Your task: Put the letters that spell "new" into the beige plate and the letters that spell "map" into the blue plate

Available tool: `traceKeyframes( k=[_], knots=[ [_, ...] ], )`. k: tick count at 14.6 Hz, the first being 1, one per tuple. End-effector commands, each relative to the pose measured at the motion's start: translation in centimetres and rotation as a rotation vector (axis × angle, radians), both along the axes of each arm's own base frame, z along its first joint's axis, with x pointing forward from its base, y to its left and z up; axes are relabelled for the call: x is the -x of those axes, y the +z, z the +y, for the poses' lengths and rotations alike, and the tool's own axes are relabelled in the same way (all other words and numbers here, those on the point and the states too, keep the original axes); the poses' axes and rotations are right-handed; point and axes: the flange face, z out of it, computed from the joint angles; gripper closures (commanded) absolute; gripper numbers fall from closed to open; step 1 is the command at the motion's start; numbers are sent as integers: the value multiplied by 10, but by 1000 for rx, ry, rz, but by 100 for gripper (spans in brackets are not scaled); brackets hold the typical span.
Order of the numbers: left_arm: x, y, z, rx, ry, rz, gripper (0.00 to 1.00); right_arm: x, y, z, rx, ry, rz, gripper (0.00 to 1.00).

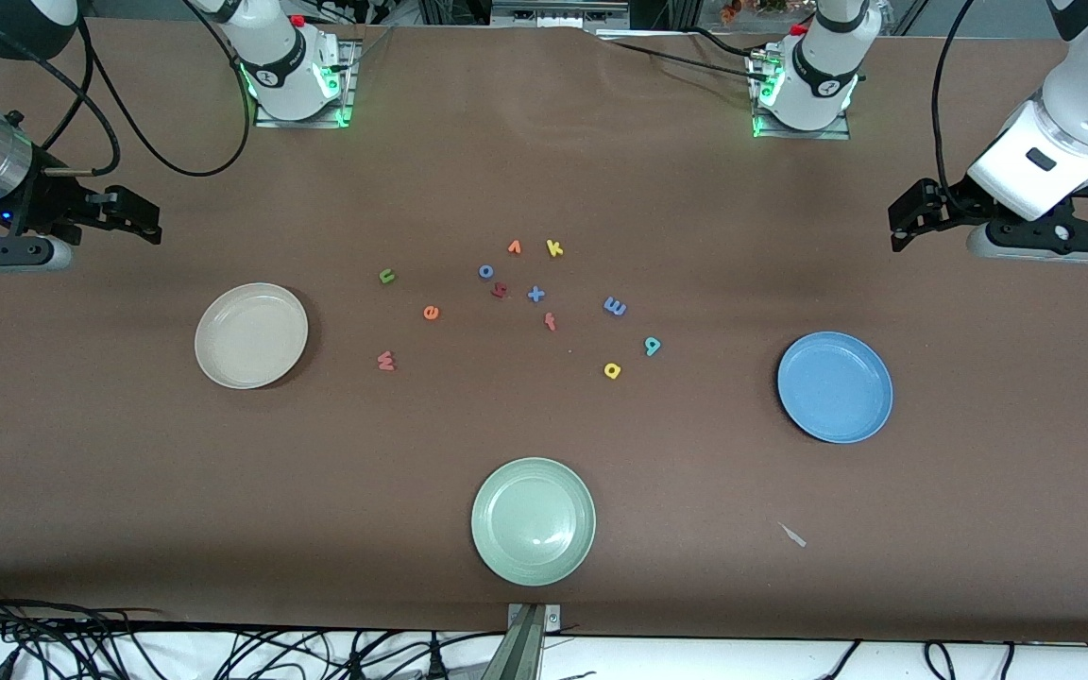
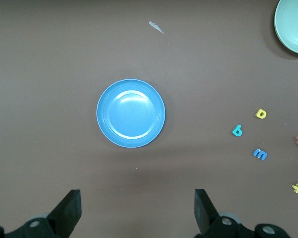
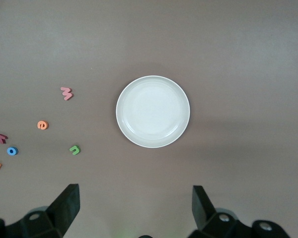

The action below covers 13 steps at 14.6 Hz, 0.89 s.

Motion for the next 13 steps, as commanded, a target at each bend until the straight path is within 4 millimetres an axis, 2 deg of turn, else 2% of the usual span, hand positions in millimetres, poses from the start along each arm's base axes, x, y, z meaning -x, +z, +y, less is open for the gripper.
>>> traceKeyframes(
  k=[1,13],
  knots=[
    [-2,5,3,12,-15,6,0,2,0,-2,1,8,-1,0],
    [-2,10,-3,13,-22,-3,0,2,-1,-4,1,5,0,0]
  ],
)
